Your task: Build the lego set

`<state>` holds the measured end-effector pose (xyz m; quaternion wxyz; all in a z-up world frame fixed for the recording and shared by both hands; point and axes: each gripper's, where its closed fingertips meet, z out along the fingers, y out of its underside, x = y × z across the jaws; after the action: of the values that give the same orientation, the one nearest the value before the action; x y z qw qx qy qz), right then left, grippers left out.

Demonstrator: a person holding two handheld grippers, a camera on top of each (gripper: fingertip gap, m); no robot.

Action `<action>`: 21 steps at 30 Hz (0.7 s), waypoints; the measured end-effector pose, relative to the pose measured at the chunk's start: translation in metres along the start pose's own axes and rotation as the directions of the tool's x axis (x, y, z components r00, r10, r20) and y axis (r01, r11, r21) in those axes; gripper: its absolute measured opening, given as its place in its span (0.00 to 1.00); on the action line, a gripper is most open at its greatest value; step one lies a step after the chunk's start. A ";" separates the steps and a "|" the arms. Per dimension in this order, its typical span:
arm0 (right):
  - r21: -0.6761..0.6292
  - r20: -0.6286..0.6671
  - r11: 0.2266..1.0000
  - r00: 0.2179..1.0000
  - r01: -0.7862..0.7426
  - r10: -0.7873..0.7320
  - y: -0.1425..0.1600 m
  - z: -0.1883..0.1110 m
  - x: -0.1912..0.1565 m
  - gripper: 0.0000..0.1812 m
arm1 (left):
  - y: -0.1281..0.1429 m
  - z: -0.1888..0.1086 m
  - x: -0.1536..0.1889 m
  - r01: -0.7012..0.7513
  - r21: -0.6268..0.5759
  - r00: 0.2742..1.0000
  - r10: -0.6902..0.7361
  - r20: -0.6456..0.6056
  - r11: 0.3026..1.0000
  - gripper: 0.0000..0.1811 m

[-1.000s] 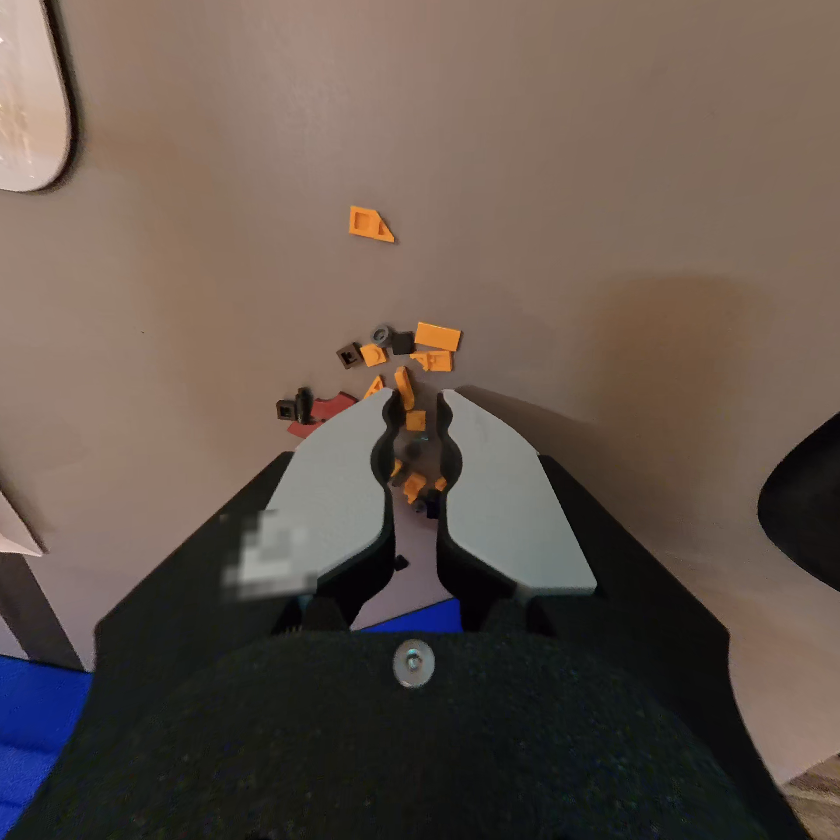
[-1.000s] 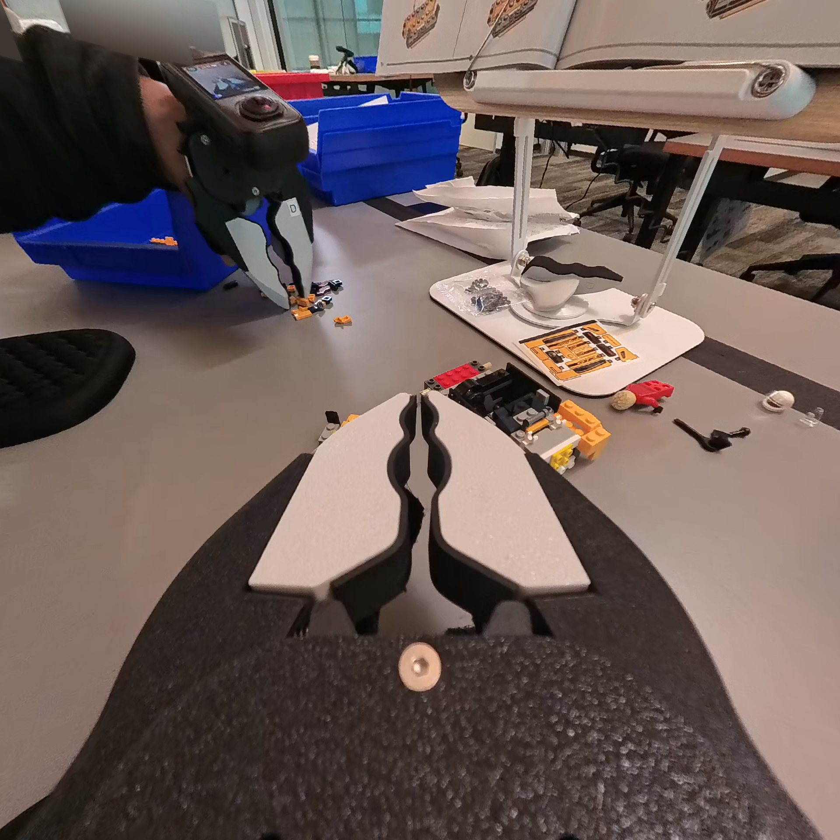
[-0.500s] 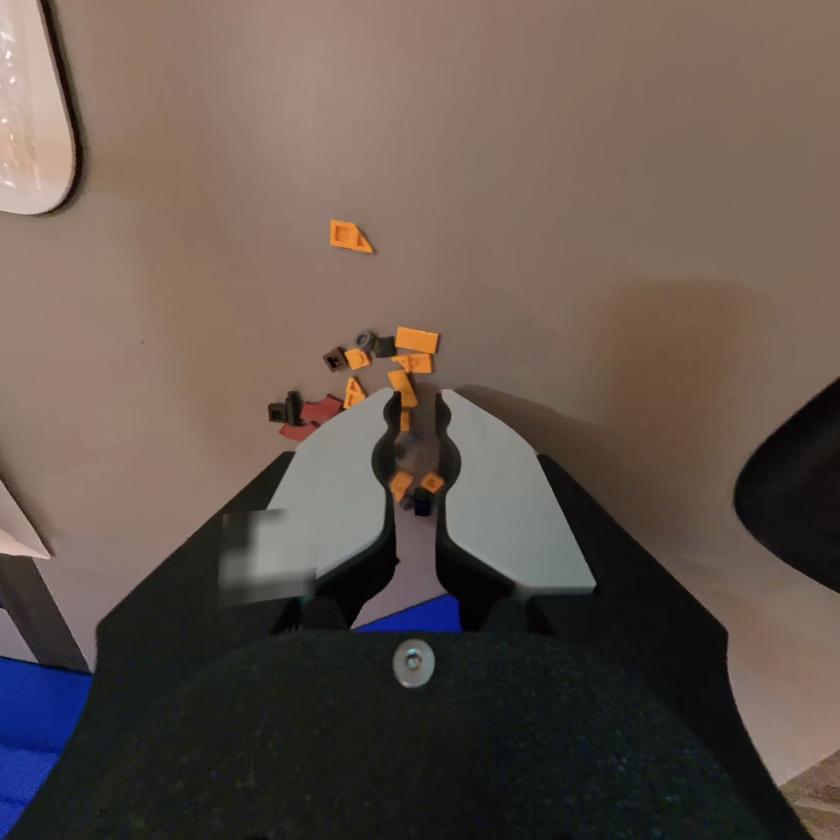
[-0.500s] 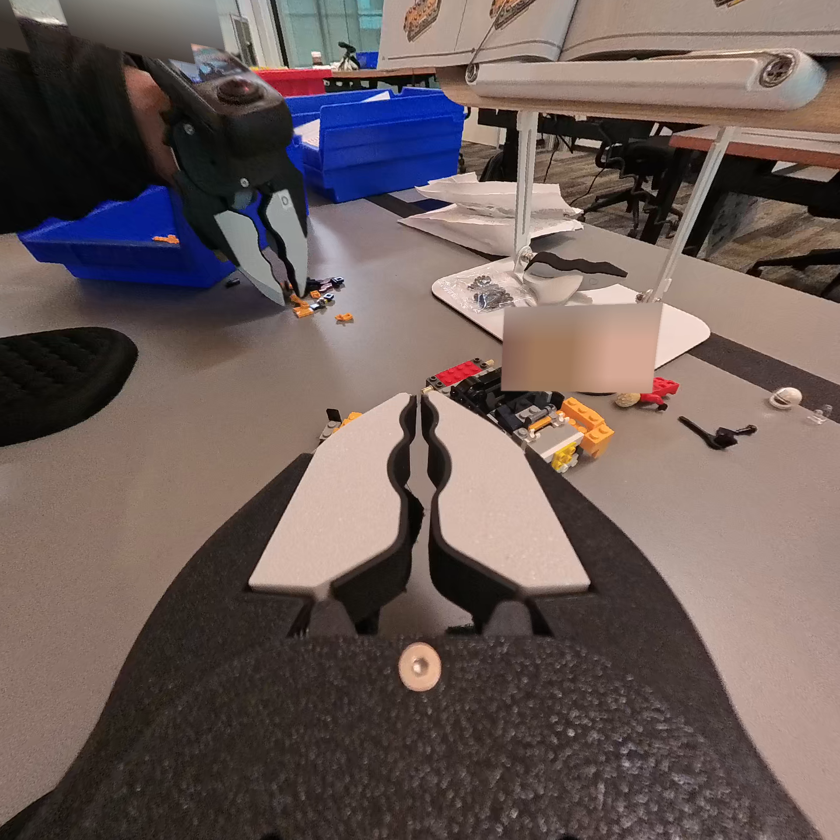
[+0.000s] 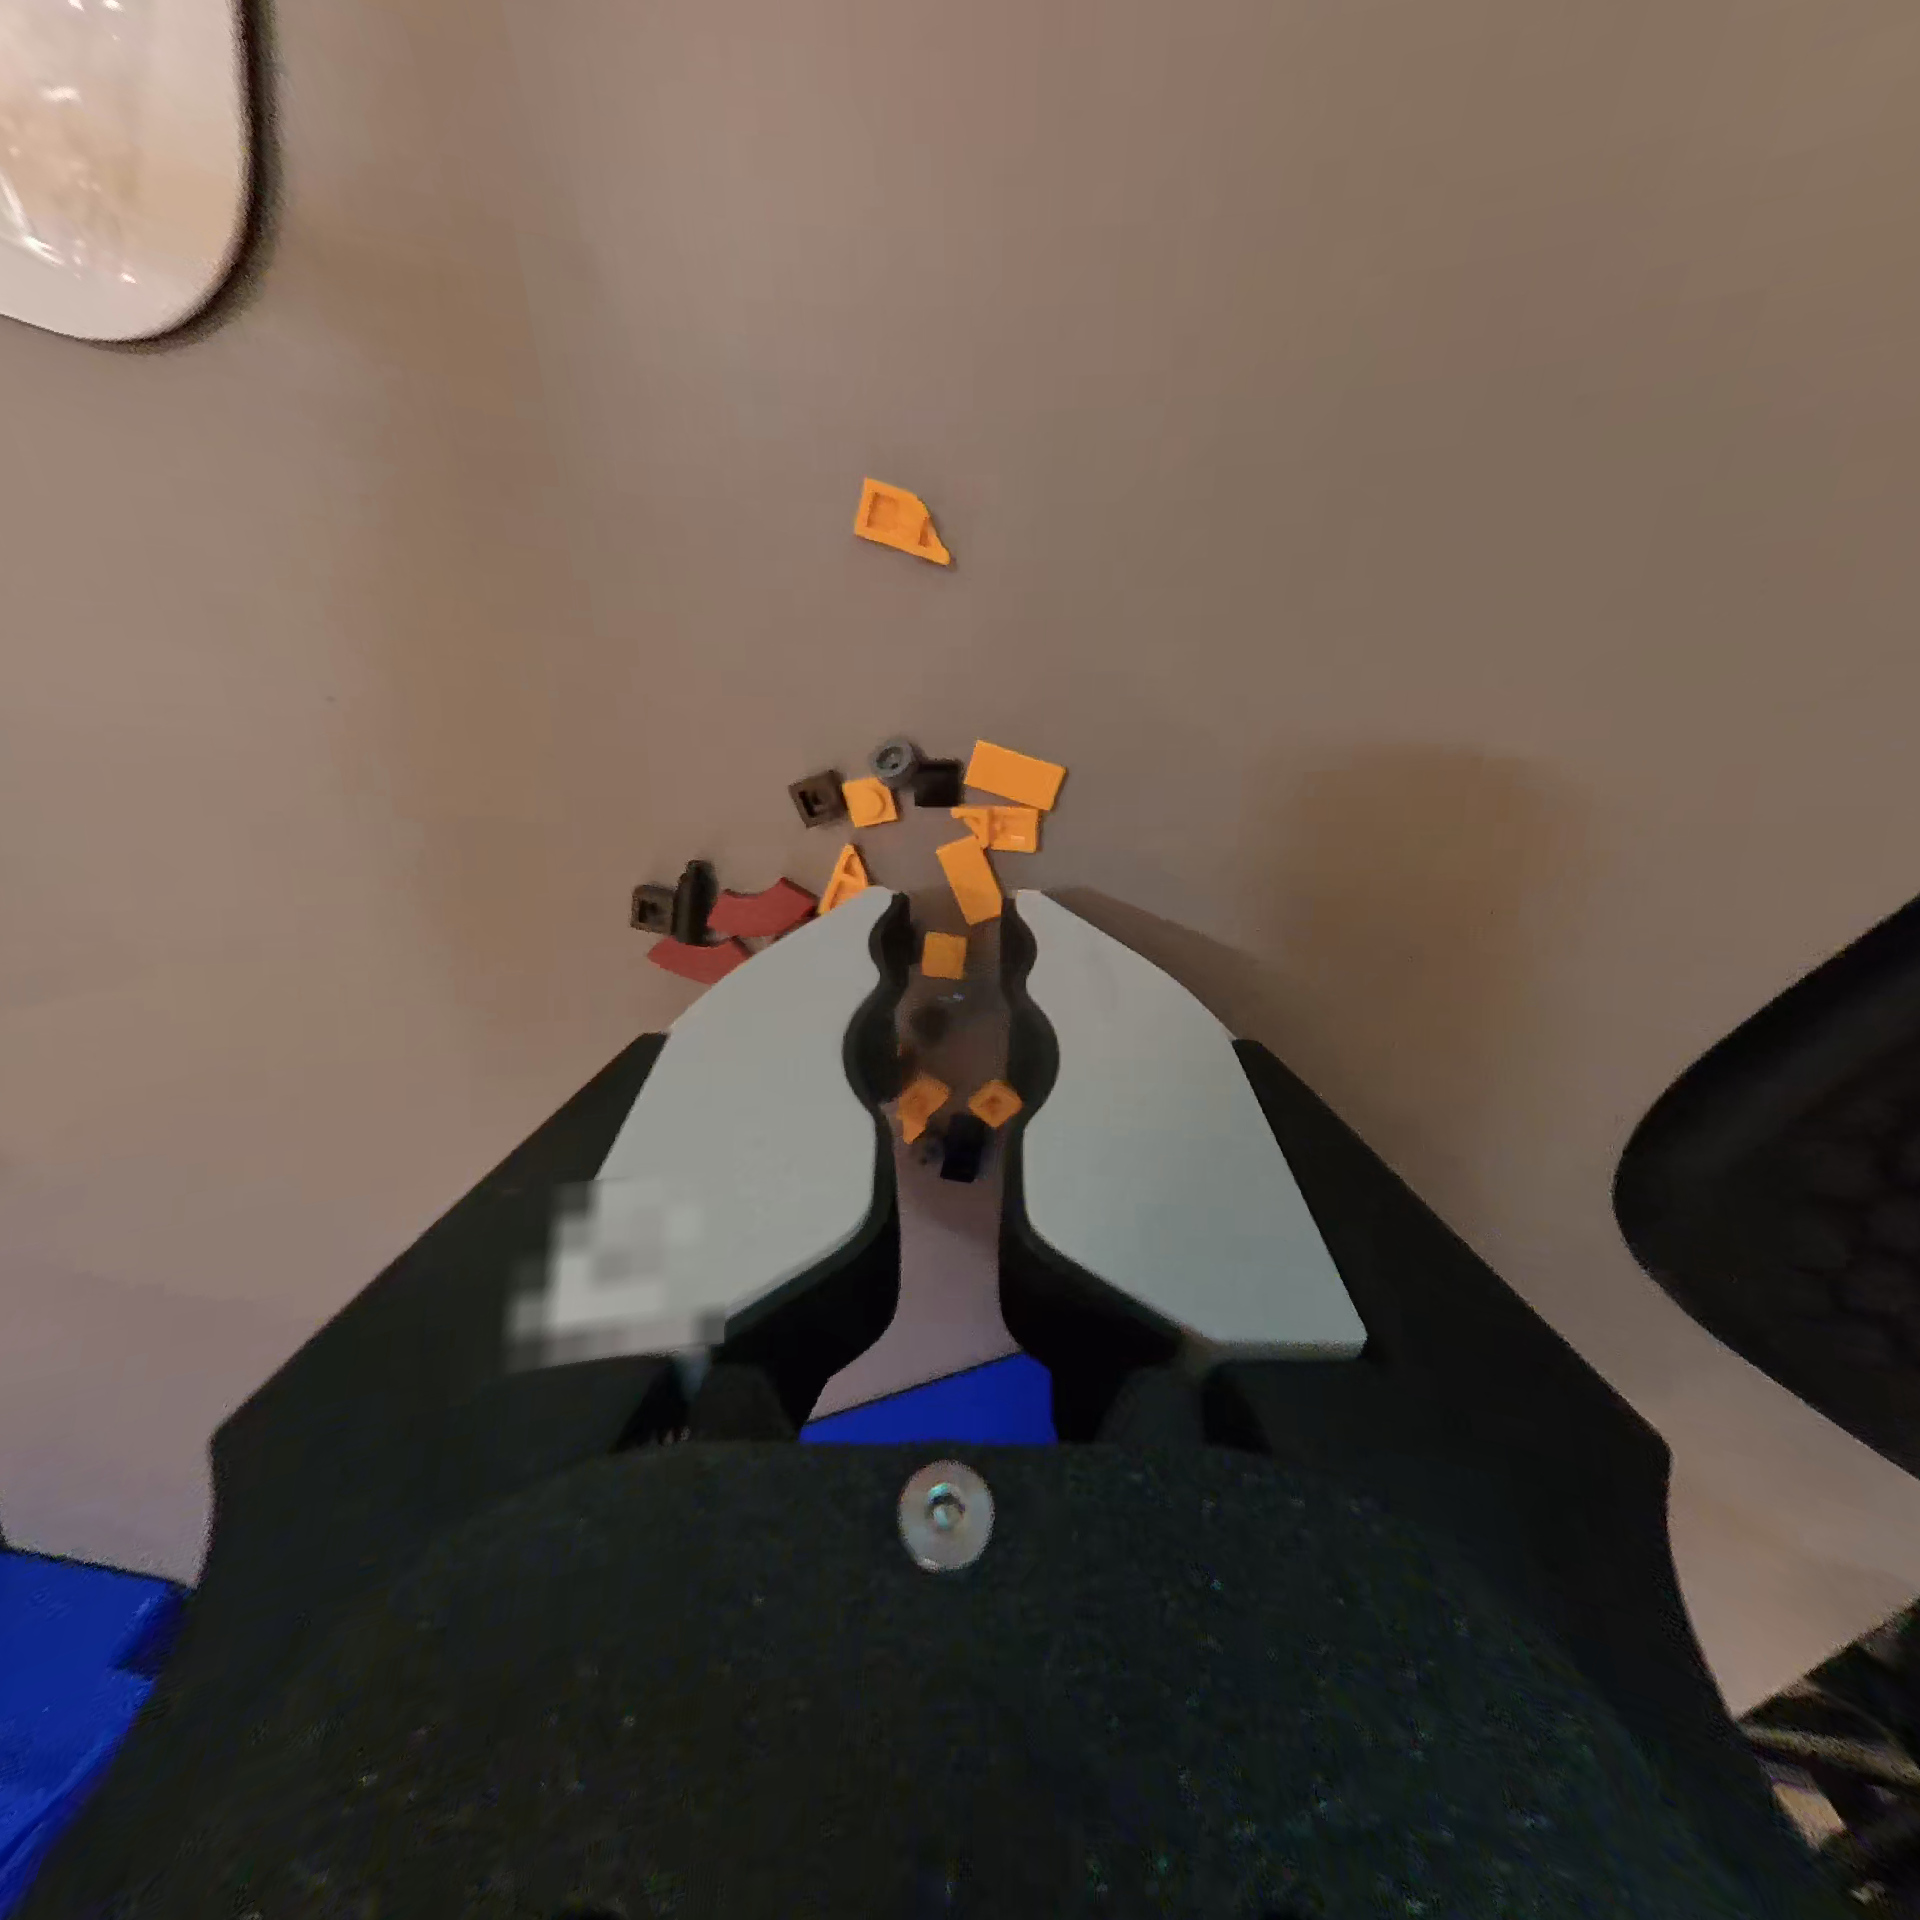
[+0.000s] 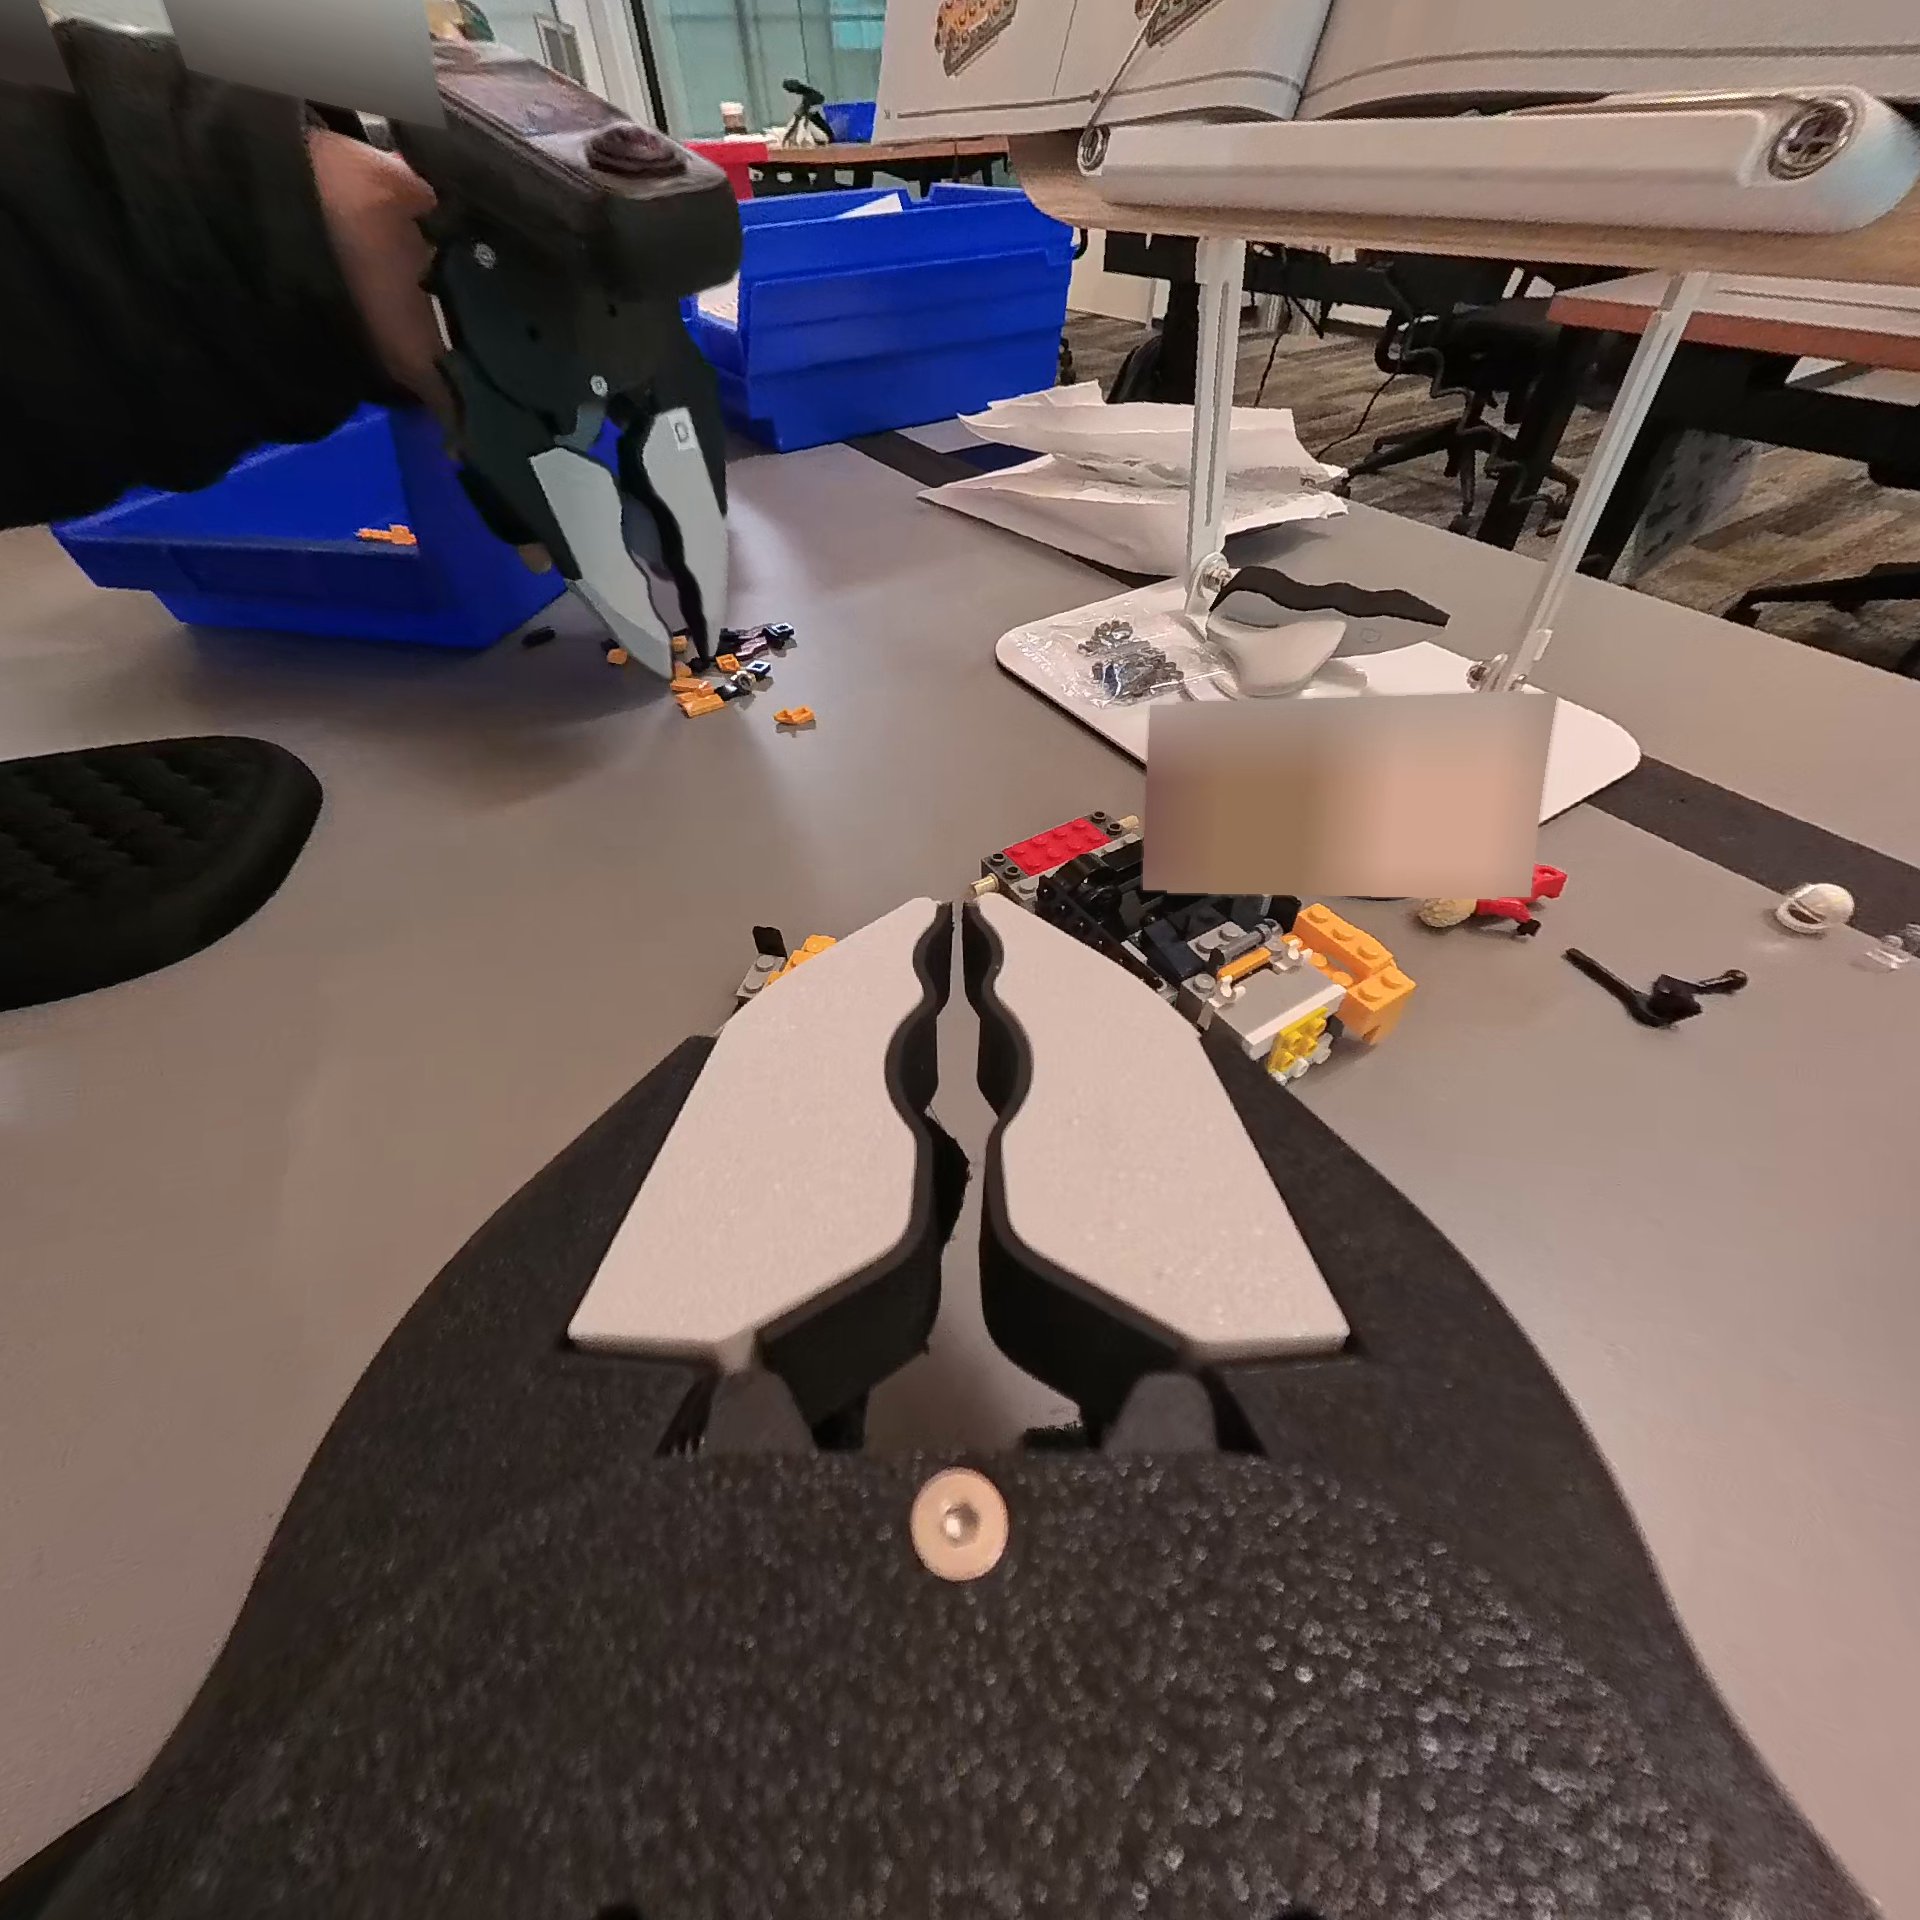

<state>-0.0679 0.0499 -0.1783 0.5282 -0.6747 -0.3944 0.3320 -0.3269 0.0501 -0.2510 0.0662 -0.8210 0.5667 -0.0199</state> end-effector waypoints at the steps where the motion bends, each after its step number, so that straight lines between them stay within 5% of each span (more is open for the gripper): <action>1: -0.001 0.001 1.000 1.000 0.000 0.000 0.000 0.000 0.000 0.01 | 0.000 0.001 0.002 0.004 -0.006 1.000 -0.004 -0.012 1.000 0.09; 15: -0.003 0.005 1.000 1.000 0.001 -0.001 0.001 0.000 -0.001 0.01 | 0.000 0.006 0.003 -0.011 -0.064 1.000 0.012 0.020 0.998 0.04; 21: 0.011 0.020 1.000 1.000 0.006 -0.006 -0.002 0.000 -0.005 0.01 | -0.055 -0.035 0.031 -0.142 0.208 0.988 0.125 0.094 0.968 0.04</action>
<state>-0.0702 0.0460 -0.1758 0.5288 -0.6673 -0.3999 0.3392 -0.2682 0.0378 -0.2108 0.1780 -0.7691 0.6123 -0.0433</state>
